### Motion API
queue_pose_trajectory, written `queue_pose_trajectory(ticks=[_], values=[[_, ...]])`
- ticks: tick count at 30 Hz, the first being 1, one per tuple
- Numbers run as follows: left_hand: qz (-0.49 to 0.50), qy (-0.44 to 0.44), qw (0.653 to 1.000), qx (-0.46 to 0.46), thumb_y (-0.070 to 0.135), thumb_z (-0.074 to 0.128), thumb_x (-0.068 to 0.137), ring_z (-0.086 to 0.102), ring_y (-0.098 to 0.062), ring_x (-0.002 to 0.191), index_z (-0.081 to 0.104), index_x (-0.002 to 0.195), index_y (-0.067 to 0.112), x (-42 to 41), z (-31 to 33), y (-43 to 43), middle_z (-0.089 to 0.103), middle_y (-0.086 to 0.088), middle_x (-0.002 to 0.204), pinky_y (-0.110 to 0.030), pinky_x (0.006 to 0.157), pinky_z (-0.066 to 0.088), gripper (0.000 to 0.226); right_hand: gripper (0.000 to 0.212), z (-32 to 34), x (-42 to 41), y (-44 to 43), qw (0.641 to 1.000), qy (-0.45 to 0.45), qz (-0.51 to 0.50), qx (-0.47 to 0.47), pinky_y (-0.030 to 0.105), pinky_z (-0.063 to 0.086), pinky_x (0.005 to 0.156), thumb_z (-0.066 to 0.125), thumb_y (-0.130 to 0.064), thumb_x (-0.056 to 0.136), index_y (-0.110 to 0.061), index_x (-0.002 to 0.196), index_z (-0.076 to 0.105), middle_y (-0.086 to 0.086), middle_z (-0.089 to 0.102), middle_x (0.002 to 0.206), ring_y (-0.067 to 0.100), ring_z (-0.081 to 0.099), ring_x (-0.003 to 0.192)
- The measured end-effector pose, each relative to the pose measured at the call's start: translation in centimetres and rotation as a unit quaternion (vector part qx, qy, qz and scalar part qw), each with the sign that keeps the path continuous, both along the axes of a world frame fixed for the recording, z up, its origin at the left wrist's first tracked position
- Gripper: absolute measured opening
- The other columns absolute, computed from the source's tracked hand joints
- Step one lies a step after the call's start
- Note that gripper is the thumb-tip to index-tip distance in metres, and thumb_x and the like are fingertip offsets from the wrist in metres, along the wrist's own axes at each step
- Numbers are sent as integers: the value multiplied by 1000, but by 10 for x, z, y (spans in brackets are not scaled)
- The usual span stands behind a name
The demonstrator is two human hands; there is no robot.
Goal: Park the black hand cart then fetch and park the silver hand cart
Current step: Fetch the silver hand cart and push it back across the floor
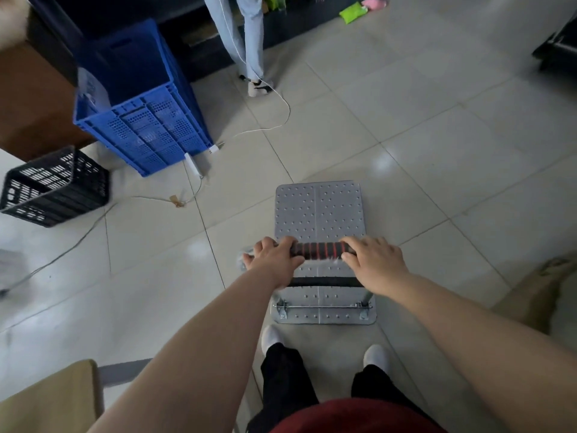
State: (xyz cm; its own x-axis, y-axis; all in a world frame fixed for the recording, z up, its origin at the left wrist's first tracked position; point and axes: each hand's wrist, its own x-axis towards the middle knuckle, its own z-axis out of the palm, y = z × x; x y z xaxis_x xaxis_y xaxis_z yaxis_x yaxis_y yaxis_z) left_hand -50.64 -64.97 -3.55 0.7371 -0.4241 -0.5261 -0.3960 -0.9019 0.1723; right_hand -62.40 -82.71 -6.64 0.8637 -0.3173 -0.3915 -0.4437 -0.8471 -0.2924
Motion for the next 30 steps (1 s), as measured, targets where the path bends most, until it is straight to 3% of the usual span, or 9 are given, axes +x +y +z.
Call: queue_pose_trajectory(ticks=[11,17,30], values=[[-116,-36,992,-31,52,41,92,32,-31,124,38,126,40,111,-9,44,39,-9,128,-62,104,22,36,40,7,77,72,994,8,-107,-14,45,38,95,24,-45,97,-32,134,33,8,53,121,27,46,113],[-159,-30,986,-30,53,41,92,34,-30,122,38,126,41,168,-5,50,40,-9,125,-56,103,25,37,40,6,122,89,989,24,-149,7,45,37,93,23,-46,96,-33,133,32,9,51,123,29,44,114],[-208,-31,978,-5,52,42,92,32,-28,127,40,124,39,273,-3,18,40,-7,130,-54,110,19,35,40,-10,203,81,981,-63,-180,-29,44,39,85,21,-52,93,-36,128,34,6,56,110,28,51,102]])
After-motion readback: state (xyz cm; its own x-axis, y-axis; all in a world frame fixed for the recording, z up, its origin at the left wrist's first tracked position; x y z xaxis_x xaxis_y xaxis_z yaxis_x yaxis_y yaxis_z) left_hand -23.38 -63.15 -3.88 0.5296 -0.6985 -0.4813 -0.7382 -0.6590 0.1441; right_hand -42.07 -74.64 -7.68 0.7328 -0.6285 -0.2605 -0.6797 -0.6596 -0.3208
